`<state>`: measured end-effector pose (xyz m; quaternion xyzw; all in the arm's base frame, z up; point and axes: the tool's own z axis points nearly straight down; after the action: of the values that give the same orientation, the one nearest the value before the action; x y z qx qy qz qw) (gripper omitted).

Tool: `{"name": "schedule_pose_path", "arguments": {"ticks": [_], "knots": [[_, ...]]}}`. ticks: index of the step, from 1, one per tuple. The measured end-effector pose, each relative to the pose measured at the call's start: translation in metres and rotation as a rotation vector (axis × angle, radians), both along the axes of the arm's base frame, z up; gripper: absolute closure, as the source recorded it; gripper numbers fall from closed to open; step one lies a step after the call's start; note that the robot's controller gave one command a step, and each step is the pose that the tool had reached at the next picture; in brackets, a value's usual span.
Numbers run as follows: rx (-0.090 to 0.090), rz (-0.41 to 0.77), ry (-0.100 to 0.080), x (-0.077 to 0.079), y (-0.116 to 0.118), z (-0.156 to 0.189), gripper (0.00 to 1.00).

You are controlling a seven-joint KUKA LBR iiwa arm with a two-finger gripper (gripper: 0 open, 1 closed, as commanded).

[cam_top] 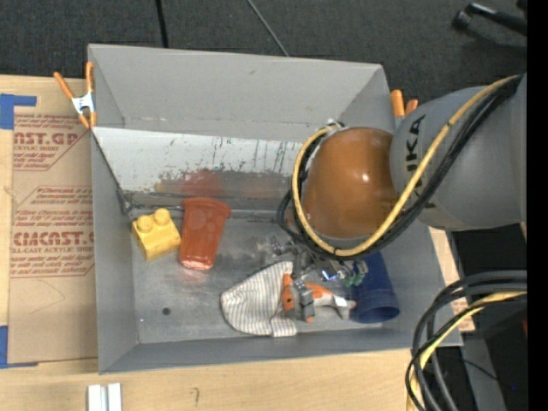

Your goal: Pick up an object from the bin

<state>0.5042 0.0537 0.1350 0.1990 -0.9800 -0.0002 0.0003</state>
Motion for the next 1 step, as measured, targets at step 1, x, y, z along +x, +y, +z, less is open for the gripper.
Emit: {"name": "schedule_pose_path", "arguments": {"ticks": [1], "knots": [[0.001, 0.141, 0.0, -0.0113, -0.0191, -0.0535, 1.0]]}}
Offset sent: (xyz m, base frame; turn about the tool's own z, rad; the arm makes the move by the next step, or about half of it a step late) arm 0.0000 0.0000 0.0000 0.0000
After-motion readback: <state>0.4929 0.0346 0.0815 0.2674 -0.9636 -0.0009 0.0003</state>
